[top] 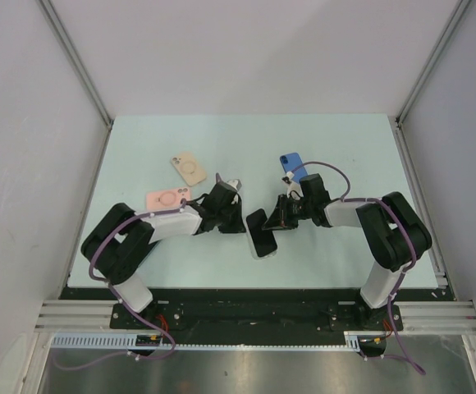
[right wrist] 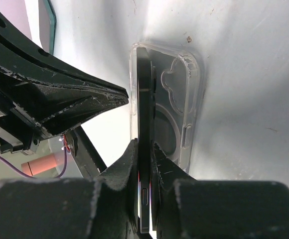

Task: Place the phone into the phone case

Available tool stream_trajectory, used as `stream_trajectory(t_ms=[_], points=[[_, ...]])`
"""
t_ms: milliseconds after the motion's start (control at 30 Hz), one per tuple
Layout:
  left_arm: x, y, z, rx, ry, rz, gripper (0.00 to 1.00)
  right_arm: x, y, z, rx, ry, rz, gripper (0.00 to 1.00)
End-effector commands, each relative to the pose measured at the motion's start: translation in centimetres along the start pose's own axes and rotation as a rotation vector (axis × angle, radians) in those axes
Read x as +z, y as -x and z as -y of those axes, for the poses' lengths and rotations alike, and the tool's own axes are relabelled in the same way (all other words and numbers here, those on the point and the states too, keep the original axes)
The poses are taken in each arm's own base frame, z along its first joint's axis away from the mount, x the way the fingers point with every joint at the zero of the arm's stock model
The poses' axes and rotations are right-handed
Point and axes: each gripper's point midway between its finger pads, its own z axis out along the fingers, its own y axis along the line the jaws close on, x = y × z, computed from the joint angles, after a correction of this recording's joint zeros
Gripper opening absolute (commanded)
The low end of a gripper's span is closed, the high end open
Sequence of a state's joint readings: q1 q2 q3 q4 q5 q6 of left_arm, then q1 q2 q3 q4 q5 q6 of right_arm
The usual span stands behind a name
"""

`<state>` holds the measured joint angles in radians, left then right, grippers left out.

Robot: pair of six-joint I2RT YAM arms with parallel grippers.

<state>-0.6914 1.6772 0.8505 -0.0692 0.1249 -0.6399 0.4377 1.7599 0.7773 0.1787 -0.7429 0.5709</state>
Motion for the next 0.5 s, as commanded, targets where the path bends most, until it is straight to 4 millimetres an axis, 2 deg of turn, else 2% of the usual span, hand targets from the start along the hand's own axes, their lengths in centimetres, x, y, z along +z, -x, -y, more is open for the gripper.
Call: stream_trajectory(t_ms=[0,233,467], points=[[-1.8,0.7,-0.9,0.016,0.061,0.050,0.00,0.6,-0.2,0.3,-0.032,-0.008,-0.016,0.00],[-3.2,1.3,-2.3,0.037,0.132,0.100,0.00,0.9,-0.6,1.2,-0.022,-0.026,-0.034,0.00],[-0.9,-0.1,-1.5,0.018,0.077,0.032,0.00,1.3,-0.5,1.2,-0.008,-0.021,-0.028,0.00]])
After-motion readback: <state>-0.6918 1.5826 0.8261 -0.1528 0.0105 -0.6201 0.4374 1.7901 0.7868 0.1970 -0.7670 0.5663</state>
